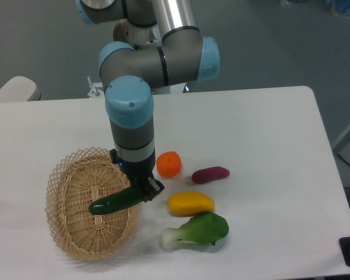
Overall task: Place the cucumber in the basket
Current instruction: 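Hold the green cucumber in the gripper above the basket rim, then lower the held cucumber down into the wicker basket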
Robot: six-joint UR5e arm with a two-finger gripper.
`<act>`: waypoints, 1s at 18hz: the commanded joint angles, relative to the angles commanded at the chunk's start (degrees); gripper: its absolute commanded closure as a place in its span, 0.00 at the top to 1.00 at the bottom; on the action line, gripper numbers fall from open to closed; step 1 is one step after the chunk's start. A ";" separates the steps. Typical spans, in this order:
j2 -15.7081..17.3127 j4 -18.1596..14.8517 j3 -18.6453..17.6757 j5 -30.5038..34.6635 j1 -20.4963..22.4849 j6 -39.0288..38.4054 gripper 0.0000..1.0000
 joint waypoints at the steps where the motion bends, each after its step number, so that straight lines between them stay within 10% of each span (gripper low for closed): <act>1: 0.00 0.00 0.09 0.00 -0.09 -0.09 0.13; 18: 1.66 -0.61 -0.17 5.62 -0.88 -0.96 0.13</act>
